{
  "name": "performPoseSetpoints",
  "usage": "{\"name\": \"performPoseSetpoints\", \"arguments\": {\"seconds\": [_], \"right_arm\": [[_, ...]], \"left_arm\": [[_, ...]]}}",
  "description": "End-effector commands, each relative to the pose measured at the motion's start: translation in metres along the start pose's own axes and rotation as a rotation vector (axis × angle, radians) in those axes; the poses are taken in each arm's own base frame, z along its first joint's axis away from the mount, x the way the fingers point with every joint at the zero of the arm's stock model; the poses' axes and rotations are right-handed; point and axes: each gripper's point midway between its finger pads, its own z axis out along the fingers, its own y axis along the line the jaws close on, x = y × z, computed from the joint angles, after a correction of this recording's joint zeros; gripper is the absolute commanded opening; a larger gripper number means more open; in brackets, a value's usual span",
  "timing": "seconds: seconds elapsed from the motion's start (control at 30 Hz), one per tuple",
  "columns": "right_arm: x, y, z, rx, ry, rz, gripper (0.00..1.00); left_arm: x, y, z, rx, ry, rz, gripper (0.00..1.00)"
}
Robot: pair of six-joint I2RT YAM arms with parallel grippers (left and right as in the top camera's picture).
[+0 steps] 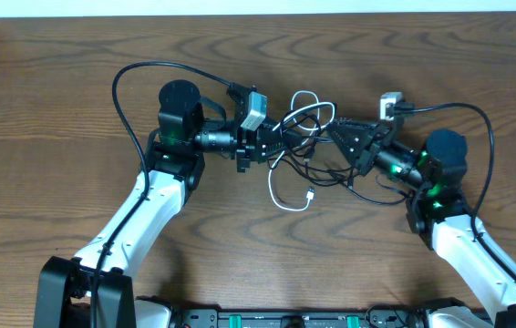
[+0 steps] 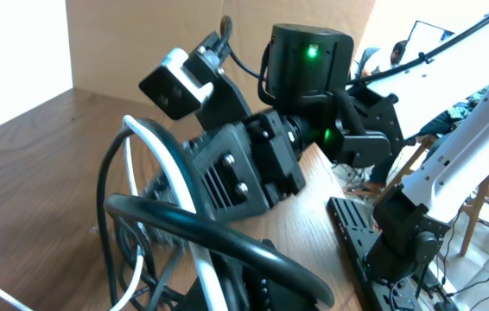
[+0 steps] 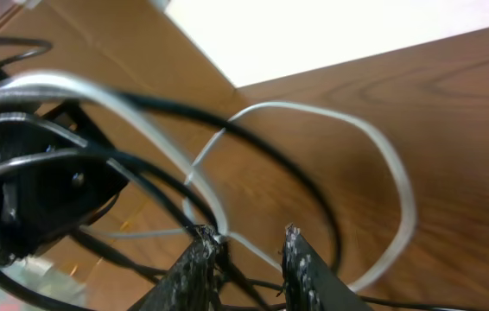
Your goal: Untangle cables
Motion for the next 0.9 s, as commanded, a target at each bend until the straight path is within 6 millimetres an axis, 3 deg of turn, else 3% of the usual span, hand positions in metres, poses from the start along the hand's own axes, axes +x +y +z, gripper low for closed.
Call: {"name": "performPoseSetpoints", "arguments": {"seconds": [0.0,0.17,0.4,0.7,0.87], "right_arm": [[0.012,0.019,0.010,-0.055,0.041,-0.056,0.23],[0.034,0.031,0.019,-0.085,0.107,-0.086,0.21],[0.065,0.017,0.017,-0.030,0.222,-0.006,0.16],[0.050,0.024,0.019,-0.060,0.165,-0.084,0.17],[0.042,0.030,0.020,-0.080,0.135,-0.116,0.01]], "left_arm": [[-0.005,-0.006,-0.001,0.019,-0.005,0.017,0.07],[-0.011,-0.006,-0.001,0.020,-0.015,0.064,0.07],[-0.019,-0.008,-0.001,0.018,-0.032,0.134,0.08],[-0.019,-0.008,-0.001,0.018,-0.032,0.109,0.07],[-0.019,-0.008,-0.001,0.018,-0.032,0.109,0.08]]}}
